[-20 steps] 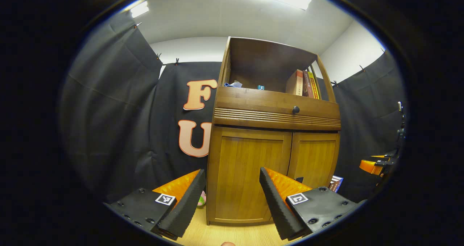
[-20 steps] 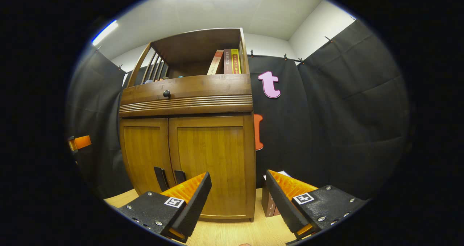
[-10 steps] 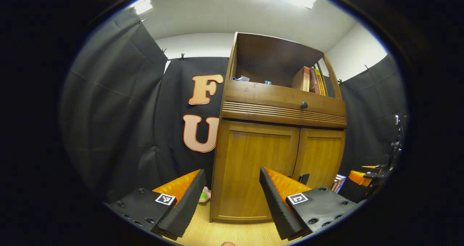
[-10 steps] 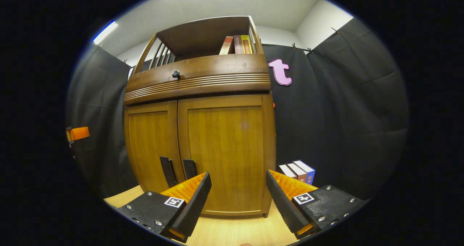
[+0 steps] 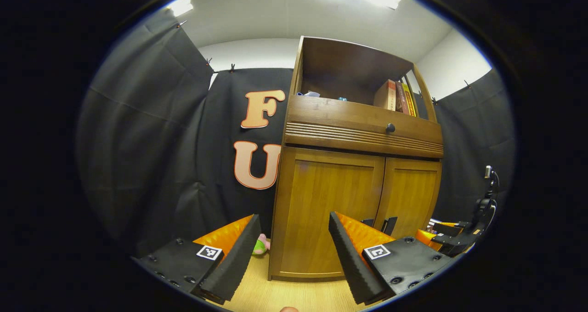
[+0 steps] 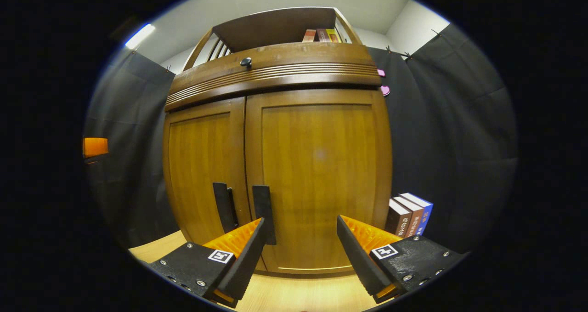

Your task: Open the right door of the double-door shoe cabinet with the right hand, and open the left door with the left hand.

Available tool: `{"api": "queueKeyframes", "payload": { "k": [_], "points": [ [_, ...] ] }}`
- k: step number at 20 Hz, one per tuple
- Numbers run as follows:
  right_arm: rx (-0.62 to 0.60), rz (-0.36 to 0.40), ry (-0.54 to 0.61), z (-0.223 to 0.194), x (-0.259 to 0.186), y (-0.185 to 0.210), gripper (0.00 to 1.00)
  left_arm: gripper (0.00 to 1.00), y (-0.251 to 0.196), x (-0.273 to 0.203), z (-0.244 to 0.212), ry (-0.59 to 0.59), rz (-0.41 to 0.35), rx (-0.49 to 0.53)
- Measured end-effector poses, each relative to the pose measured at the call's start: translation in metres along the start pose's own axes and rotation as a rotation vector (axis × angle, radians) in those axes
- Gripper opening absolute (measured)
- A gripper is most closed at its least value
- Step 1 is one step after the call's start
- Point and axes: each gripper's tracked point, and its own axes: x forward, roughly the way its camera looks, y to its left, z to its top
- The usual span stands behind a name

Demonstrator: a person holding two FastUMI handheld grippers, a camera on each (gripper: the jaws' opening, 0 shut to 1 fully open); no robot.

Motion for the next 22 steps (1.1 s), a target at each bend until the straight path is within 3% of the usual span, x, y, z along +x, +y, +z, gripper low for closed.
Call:
{"api": "queueKeyframes", "payload": {
  "k": [5,6,8,11,12,13,14,20,21,22],
  "points": [
    [-0.012,0.048,0.031,-0.018,0.029,0.032,0.94,0.96,0.005,0.004,-0.004,0.005,0.004,0.01],
    [-0.012,0.048,0.033,-0.021,0.035,0.035,1.0,0.96,0.006,0.004,-0.005,0.005,0.003,0.014],
    [-0.012,0.044,0.038,-0.026,0.046,0.041,0.89,0.96,0.011,0.006,-0.007,0.005,0.003,0.022],
    [-0.009,0.037,0.045,-0.029,0.062,0.047,0.83,0.99,0.018,0.008,-0.012,0.005,0.001,0.026],
    [-0.004,0.03,0.042,-0.03,0.066,0.048,0.91,0.98,0.022,0.01,-0.014,0.008,0.005,0.026],
    [0.002,0.019,0.039,-0.031,0.072,0.047,0.78,0.98,0.026,0.012,-0.017,0.013,0.007,0.024],
    [0.01,0.011,0.042,-0.032,0.077,0.047,0.75,0.98,0.029,0.014,-0.02,0.018,0.01,0.022],
    [0.045,-0.012,0.081,-0.043,0.099,0.044,0.59,0.96,0.045,0.024,-0.029,0.02,0.039,0.062],
    [0.059,-0.007,0.088,-0.044,0.102,0.046,0.67,0.97,0.044,0.024,-0.031,0.026,0.032,0.056],
    [0.072,0.001,0.09,-0.044,0.103,0.049,0.52,0.97,0.043,0.023,-0.033,0.029,0.025,0.054]
  ]
}}
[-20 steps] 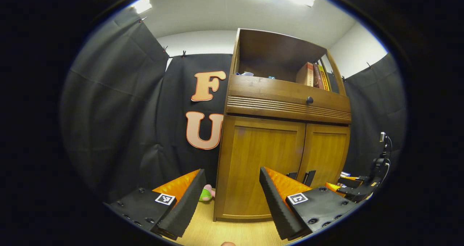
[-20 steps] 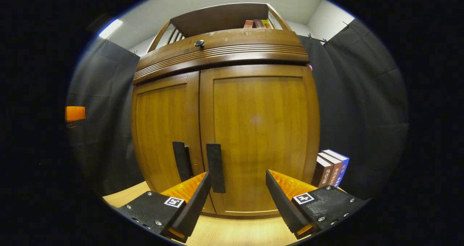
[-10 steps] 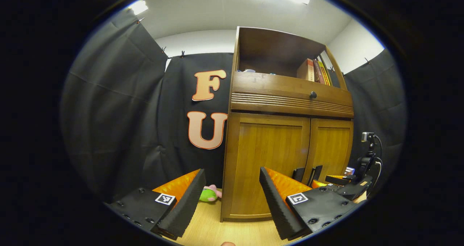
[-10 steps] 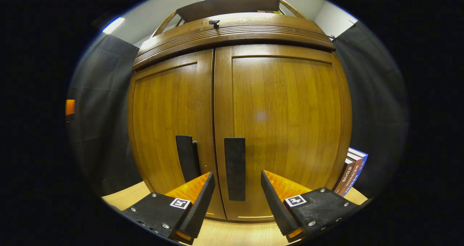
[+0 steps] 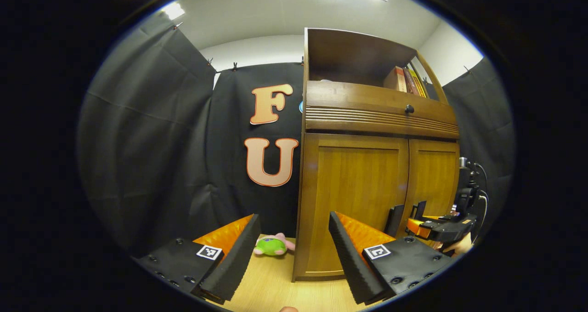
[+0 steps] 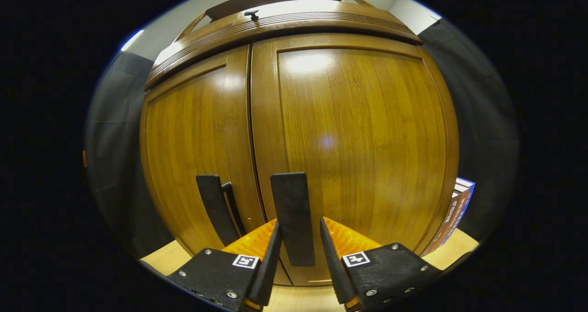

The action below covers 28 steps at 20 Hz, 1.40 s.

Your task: Open the right door of the double-door shoe cabinet with the right hand, and open the left door with the left hand.

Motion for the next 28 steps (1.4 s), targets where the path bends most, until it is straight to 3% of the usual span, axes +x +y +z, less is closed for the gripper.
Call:
{"api": "queueKeyframes", "payload": {
  "k": [3,7,8,9,16,23,28],
  "points": [
    [-0.009,-0.015,-0.006,0.0,0.005,0.0,0.4,0.97,0.0,0.001,-0.004,0.002,-0.008,0.015],
    [-0.028,-0.013,-0.013,-0.001,0.003,0.001,0.35,0.96,-0.002,0.0,-0.009,0.016,-0.031,0.004],
    [-0.028,-0.008,-0.016,-0.001,0.002,0.001,0.24,0.96,-0.002,-0.001,-0.008,0.016,-0.028,0.003],
    [-0.034,-0.003,-0.016,-0.002,0.0,0.001,0.33,0.95,-0.001,-0.001,-0.008,0.015,-0.021,0.003],
    [-0.036,0.063,-0.018,-0.004,-0.039,-0.002,0.31,0.96,-0.003,-0.004,0.0,0.006,-0.008,-0.005],
    [-0.051,0.102,-0.04,-0.005,-0.085,-0.018,0.31,0.95,-0.009,-0.008,0.003,0.008,-0.047,-0.012],
    [0.001,0.114,-0.044,-0.006,-0.12,-0.03,0.28,0.95,-0.013,-0.009,0.002,0.007,-0.064,-0.021]
  ]
}}
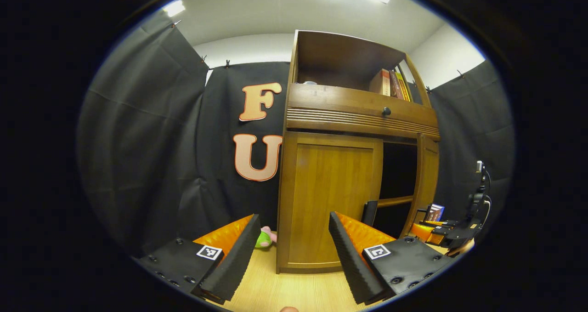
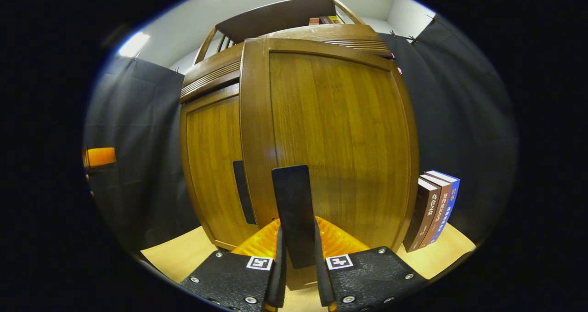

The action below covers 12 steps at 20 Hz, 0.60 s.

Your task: Open the right door of the double-door shoe cabinet with the right hand, and open the left door with the left hand.

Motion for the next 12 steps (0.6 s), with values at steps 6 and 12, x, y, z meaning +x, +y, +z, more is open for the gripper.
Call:
{"api": "queueKeyframes", "payload": {
  "k": [6,12],
  "points": [
    [-0.045,-0.016,-0.012,0.001,-0.031,-0.018,0.28,0.95,0.0,0.001,0.0,-0.009,0.013,0.001],
    [-0.049,-0.043,-0.016,0.004,-0.057,-0.04,0.19,0.95,-0.003,-0.004,0.005,-0.021,-0.002,0.011]
  ]
}}
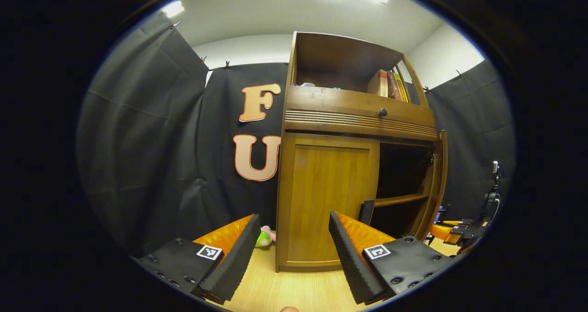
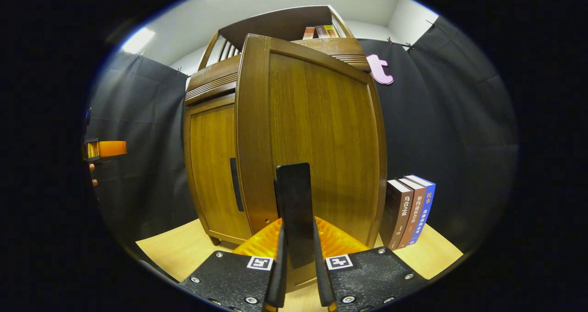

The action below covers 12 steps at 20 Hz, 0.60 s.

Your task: Open the right door of the double-door shoe cabinet with the right hand, and open the left door with the left hand.

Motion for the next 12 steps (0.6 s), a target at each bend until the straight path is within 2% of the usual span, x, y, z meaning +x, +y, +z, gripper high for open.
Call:
{"api": "queueKeyframes", "payload": {
  "k": [1,3,4,5,6,7,8,10,11,12],
  "points": [
    [-0.003,-0.007,-0.001,0.0,-0.005,-0.005,0.28,0.95,0.0,0.0,0.0,-0.005,-0.005,0.001],
    [-0.003,-0.02,0.0,0.0,-0.013,-0.013,0.24,0.94,-0.001,0.0,0.0,-0.01,-0.017,0.003],
    [-0.003,-0.028,0.0,0.001,-0.016,-0.017,0.33,0.94,-0.001,0.0,-0.002,-0.01,-0.022,0.004],
    [-0.006,-0.036,0.0,0.001,-0.018,-0.021,0.24,0.95,-0.002,-0.001,-0.001,-0.009,-0.026,0.003],
    [-0.007,-0.044,0.0,0.002,-0.023,-0.024,0.31,0.96,-0.003,-0.001,-0.001,-0.008,-0.032,0.002],
    [-0.01,-0.053,0.0,0.002,-0.025,-0.028,0.31,0.98,-0.004,-0.002,-0.001,-0.008,-0.036,0.001],
    [-0.012,-0.06,0.0,0.003,-0.027,-0.031,0.22,0.95,-0.004,-0.002,-0.002,-0.007,-0.04,0.0],
    [-0.013,-0.07,-0.002,0.003,-0.032,-0.036,0.21,0.95,-0.005,-0.002,-0.004,-0.005,-0.046,-0.003],
    [-0.01,-0.076,-0.002,0.003,-0.034,-0.039,0.12,0.95,-0.006,-0.002,-0.005,-0.004,-0.049,-0.004],
    [-0.005,-0.083,-0.003,0.004,-0.037,-0.043,0.2,0.95,-0.006,-0.002,-0.006,-0.003,-0.051,-0.003]
  ]
}}
